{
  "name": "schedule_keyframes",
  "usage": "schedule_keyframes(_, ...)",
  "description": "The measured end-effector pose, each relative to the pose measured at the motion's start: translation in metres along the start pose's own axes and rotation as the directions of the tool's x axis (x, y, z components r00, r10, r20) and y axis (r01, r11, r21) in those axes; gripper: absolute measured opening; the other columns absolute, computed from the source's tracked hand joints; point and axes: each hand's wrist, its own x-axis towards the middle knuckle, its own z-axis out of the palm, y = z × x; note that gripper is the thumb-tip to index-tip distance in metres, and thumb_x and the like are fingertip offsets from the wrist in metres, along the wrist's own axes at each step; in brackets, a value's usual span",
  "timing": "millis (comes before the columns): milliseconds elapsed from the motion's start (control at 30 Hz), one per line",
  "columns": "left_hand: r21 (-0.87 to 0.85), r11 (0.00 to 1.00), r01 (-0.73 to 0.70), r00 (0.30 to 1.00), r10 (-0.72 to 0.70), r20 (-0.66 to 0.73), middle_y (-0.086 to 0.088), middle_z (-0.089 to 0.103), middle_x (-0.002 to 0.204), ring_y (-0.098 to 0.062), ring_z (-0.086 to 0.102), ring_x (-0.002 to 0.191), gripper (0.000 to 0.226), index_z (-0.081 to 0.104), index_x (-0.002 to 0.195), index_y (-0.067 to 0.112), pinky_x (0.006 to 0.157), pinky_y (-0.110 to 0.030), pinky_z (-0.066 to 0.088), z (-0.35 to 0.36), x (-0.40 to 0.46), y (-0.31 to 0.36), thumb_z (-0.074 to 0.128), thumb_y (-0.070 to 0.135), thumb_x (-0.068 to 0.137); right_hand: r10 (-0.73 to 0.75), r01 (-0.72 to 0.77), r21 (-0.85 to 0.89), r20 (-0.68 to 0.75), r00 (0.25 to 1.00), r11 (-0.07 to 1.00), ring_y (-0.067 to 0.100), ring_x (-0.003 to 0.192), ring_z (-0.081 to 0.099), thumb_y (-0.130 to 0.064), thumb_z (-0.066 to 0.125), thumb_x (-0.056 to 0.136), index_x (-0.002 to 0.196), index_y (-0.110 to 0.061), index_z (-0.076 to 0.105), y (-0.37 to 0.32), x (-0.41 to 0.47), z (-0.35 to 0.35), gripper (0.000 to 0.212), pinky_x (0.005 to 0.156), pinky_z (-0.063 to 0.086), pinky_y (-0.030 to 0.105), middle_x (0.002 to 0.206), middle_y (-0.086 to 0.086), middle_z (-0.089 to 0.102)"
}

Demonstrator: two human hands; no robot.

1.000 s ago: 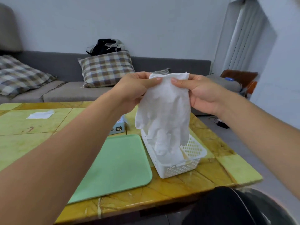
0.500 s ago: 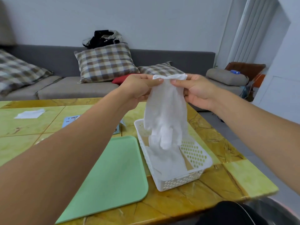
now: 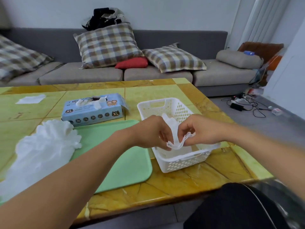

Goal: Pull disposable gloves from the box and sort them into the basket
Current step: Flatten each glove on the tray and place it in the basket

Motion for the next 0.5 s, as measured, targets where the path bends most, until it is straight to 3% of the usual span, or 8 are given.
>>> schedule_keyframes(133, 0.13, 0.991, 0.013, 0.987, -0.033, 0.155, 0.006, 0.077, 0.094, -0.006, 0.07, 0.086, 0.02, 0.079, 0.1, 0.019, 0.081, -0.028, 0.057, 0.006, 0.004, 0.015, 0.081, 0.016, 0.081, -0.004, 0.018, -0.19, 0.075, 0.997, 0.982, 0.003, 0.082, 0.066, -0.013, 0.076, 0.081, 0.092, -0.021, 0.078, -0.009, -0.002, -0.004, 0.013, 0.08, 0.054, 0.031, 0.086, -0.012, 0.074)
schedule_keyframes(233, 0.193, 0.981, 0.024, 0.943, -0.086, 0.322, 0.005, 0.075, 0.105, -0.01, 0.069, 0.098, 0.027, 0.074, 0.113, 0.021, 0.09, -0.032, 0.057, 0.005, 0.008, 0.027, 0.068, 0.011, 0.088, 0.061, -0.005, -0.274, 0.195, 0.979, 0.962, 0.0, 0.079, 0.062, -0.016, 0.077, 0.08, 0.093, -0.02, 0.079, -0.012, 0.0, -0.012, 0.013, 0.076, 0.053, 0.024, 0.087, -0.01, 0.073)
schedule_keyframes(300, 0.268, 0.963, 0.023, 0.897, -0.139, 0.42, 0.006, 0.072, 0.115, -0.014, 0.065, 0.107, 0.034, 0.07, 0.121, 0.024, 0.097, -0.036, 0.054, 0.004, 0.012, 0.033, 0.058, 0.01, 0.092, 0.156, -0.04, -0.321, 0.343, 0.926, 0.946, -0.002, 0.078, 0.061, -0.018, 0.075, 0.085, 0.099, -0.019, 0.078, -0.015, 0.005, -0.008, 0.014, 0.075, 0.052, 0.019, 0.089, -0.012, 0.072)
schedule_keyframes(367, 0.343, 0.939, 0.032, 0.847, -0.208, 0.49, 0.005, 0.068, 0.123, -0.016, 0.061, 0.114, 0.042, 0.066, 0.127, 0.027, 0.101, -0.036, 0.051, 0.004, 0.017, 0.039, 0.05, 0.011, 0.093, 0.274, -0.127, -0.309, 0.496, 0.824, 0.942, -0.002, 0.083, 0.062, -0.021, 0.069, 0.091, 0.104, -0.025, 0.076, -0.015, 0.011, -0.007, 0.015, 0.077, 0.052, 0.015, 0.093, -0.017, 0.07)
schedule_keyframes(433, 0.384, 0.922, 0.052, 0.839, -0.249, 0.484, 0.006, 0.067, 0.126, -0.014, 0.059, 0.112, 0.042, 0.067, 0.126, 0.03, 0.101, -0.035, 0.05, 0.003, 0.02, 0.042, 0.048, 0.014, 0.093, 0.296, -0.185, -0.251, 0.541, 0.787, 0.95, -0.001, 0.089, 0.065, -0.022, 0.067, 0.093, 0.101, -0.033, 0.074, -0.016, 0.019, -0.015, 0.015, 0.084, 0.053, 0.019, 0.095, -0.018, 0.072)
schedule_keyframes(500, 0.41, 0.91, 0.056, 0.896, -0.227, 0.382, 0.006, 0.068, 0.118, -0.014, 0.058, 0.1, 0.029, 0.072, 0.11, 0.029, 0.092, -0.034, 0.051, -0.001, 0.025, 0.039, 0.05, 0.018, 0.095, 0.261, -0.21, -0.162, 0.443, 0.858, 0.964, 0.002, 0.086, 0.069, -0.02, 0.071, 0.09, 0.094, -0.035, 0.076, -0.017, 0.028, -0.028, 0.015, 0.079, 0.053, 0.024, 0.091, -0.014, 0.075)
